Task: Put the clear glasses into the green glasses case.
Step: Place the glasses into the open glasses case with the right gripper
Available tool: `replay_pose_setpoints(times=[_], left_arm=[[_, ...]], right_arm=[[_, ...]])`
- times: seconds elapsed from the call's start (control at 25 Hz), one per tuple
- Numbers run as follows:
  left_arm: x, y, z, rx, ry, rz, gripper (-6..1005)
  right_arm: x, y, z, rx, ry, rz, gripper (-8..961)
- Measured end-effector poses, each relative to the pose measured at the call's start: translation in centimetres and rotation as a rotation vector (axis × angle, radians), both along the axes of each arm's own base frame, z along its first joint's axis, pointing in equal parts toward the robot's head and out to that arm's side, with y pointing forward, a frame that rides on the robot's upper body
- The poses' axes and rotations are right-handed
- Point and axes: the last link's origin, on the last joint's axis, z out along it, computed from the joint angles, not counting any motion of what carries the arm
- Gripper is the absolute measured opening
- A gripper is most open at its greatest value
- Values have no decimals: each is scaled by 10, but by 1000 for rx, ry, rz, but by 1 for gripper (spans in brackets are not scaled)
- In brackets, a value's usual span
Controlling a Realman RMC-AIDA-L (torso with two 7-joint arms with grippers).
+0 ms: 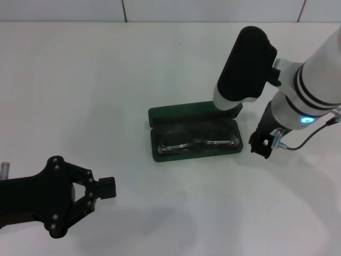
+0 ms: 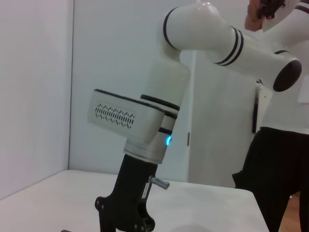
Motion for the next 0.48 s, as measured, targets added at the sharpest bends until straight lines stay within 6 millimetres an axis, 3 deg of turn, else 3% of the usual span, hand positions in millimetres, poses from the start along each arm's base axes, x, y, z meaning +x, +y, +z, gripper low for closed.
replay_pose_setpoints(times=[0.48], left_arm=[[0,0,-1,-1,-2,1,53]], right_arm=[[3,7,-9,-30,28,3,8]])
